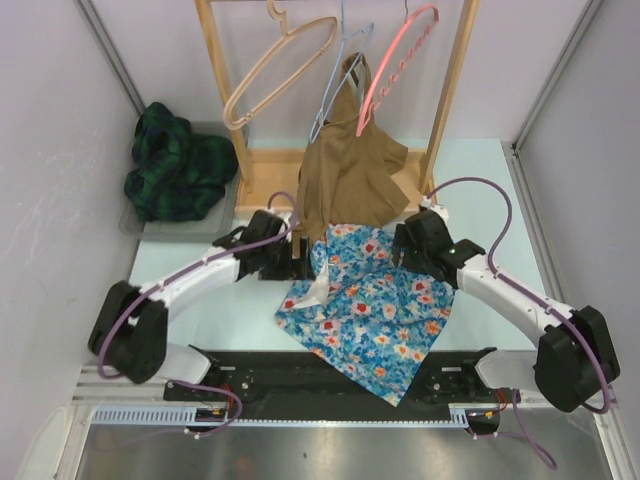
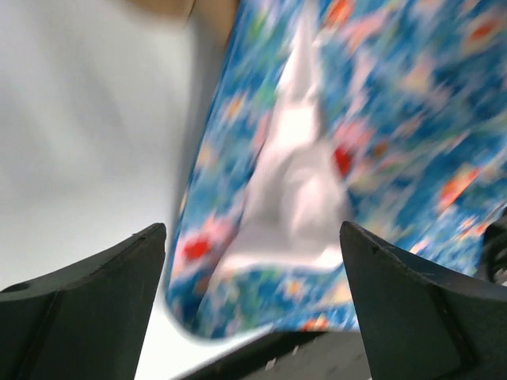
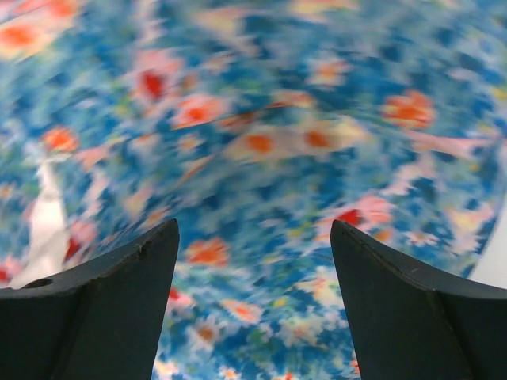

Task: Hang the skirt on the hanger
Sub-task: Flatten the skirt

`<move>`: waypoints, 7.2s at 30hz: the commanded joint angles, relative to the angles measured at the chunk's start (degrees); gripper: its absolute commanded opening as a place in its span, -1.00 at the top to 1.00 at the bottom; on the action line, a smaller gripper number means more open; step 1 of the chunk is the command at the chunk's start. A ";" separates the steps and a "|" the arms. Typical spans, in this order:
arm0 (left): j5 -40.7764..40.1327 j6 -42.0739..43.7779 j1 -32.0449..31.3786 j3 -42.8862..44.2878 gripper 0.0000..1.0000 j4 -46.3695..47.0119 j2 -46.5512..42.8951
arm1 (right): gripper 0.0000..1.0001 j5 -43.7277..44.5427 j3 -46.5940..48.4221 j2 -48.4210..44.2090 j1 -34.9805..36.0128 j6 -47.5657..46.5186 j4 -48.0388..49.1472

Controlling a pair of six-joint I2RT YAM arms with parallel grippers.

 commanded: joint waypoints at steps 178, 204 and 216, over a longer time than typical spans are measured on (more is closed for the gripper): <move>-6.10 -2.84 21.93 7.42 -0.87 -11.36 -21.94 | -0.06 1.40 17.17 36.03 44.85 -27.92 19.84; -5.05 -0.73 23.25 14.27 -0.97 -9.17 -20.19 | 1.00 -4.76 14.89 23.66 49.68 -25.99 7.71; -7.31 1.64 20.97 14.10 -0.98 9.34 -24.57 | -0.50 7.29 15.05 1.85 37.06 -16.59 8.06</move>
